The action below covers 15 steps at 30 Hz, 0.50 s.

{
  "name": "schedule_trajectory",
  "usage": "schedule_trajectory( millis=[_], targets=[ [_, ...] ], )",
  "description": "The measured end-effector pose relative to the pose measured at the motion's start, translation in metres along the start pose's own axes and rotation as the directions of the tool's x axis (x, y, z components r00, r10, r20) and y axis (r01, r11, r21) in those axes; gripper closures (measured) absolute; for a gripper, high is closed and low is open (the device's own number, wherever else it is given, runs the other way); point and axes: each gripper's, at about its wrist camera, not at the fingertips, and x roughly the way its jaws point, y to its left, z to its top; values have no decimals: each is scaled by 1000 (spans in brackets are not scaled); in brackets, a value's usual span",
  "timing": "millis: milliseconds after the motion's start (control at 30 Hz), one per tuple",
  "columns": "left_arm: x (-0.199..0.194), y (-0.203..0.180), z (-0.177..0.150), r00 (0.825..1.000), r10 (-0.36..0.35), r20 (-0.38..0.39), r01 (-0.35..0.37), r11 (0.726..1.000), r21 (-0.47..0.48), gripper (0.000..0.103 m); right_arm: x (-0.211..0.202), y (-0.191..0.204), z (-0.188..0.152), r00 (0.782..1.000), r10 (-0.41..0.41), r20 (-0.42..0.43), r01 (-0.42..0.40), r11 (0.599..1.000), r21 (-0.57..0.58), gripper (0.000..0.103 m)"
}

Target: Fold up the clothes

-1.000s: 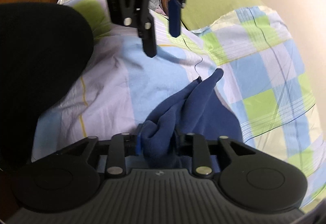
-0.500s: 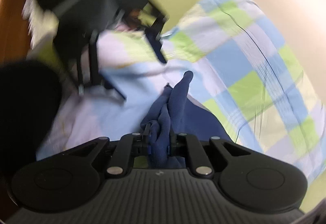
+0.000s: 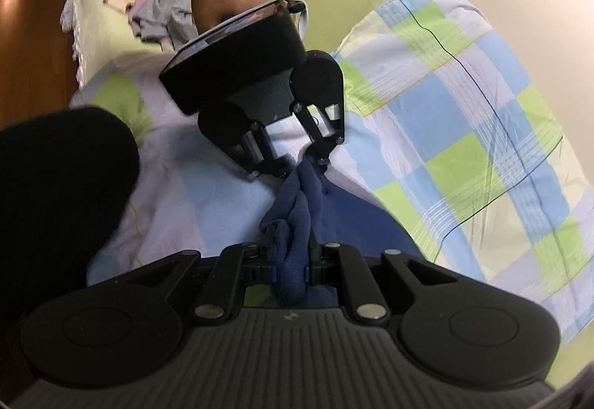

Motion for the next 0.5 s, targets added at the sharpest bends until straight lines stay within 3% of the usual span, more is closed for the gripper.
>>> schedule_trajectory(
  millis=[100,200,233,333,400,433,500],
  targets=[
    [-21,50,13,999,-33,-11,33,999,-31,93,-20,-20,1,995,61,78,-71,989,132,93],
    [-13,122,35,997,-80,-10,79,993,-89,92,-51,-72,-8,979,71,192,-135,930,341,93],
    [-8,135,41,996,-85,-7,84,992,-96,92,-65,-114,-26,967,46,252,-169,855,490,93],
    [39,195,74,993,-119,3,119,988,-102,92,-79,-178,-74,944,-25,330,-222,693,686,93],
    [99,224,101,982,-187,-12,185,979,-85,92,-79,-220,-119,926,-85,368,-262,558,788,93],
    [112,231,105,980,-200,-14,198,977,-79,91,-74,-243,-154,919,-120,376,-281,468,838,93],
    [174,241,125,960,-278,-32,275,959,-75,89,-65,-261,-190,916,-153,371,-292,379,878,93]
  ],
)
